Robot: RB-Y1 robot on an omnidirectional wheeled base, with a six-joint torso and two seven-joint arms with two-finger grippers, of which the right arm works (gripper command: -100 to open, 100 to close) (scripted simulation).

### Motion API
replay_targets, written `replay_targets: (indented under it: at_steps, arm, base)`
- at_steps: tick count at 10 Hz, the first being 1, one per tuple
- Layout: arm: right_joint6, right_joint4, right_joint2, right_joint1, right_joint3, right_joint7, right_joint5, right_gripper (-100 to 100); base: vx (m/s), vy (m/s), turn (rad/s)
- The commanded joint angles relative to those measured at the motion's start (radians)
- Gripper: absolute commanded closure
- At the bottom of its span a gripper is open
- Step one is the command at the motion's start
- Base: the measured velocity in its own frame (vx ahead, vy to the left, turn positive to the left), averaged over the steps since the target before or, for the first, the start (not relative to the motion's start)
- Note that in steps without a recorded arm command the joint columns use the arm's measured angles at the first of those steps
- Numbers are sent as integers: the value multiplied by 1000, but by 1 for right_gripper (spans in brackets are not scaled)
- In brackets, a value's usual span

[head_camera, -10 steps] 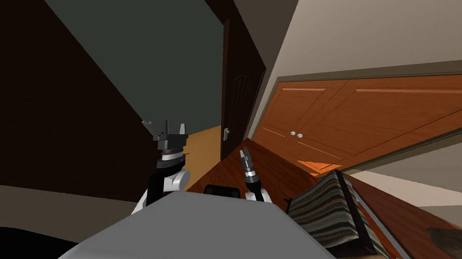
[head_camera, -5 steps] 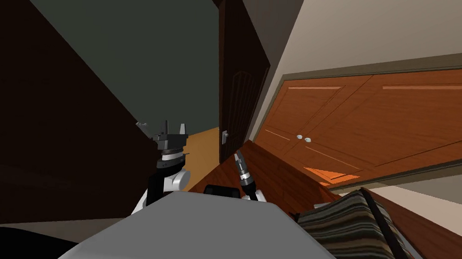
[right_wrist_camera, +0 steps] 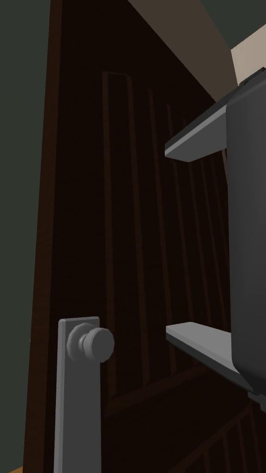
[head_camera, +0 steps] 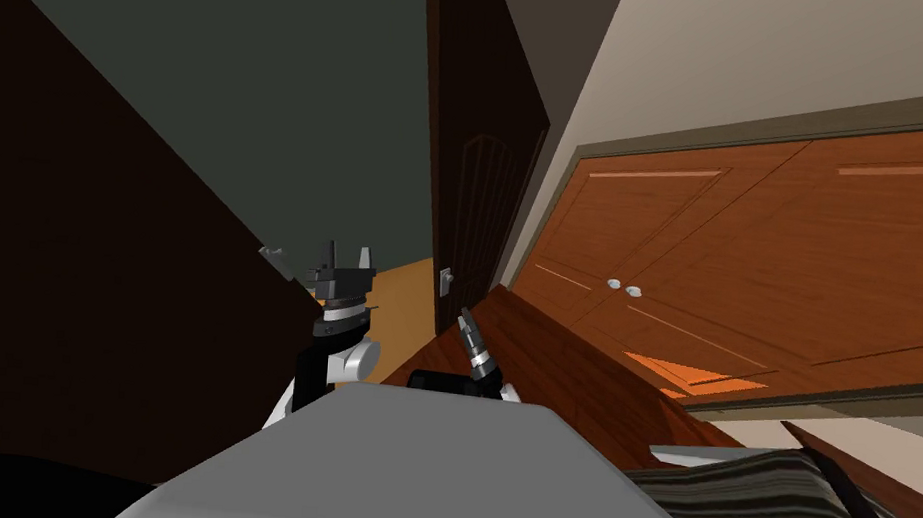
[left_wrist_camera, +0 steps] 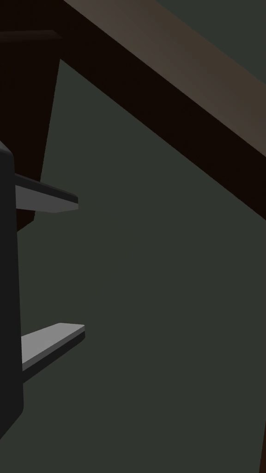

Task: Push the door open

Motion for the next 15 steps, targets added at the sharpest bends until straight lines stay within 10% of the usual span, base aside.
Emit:
replay_targets:
  at_steps: [1, 15]
  arm:
    - [0, 19, -5, 9, 27, -14, 23, -100]
    - [39, 138, -31, 1, 164, -105, 146, -100]
  base:
    - [166, -95, 62]
    - [170, -77, 47]
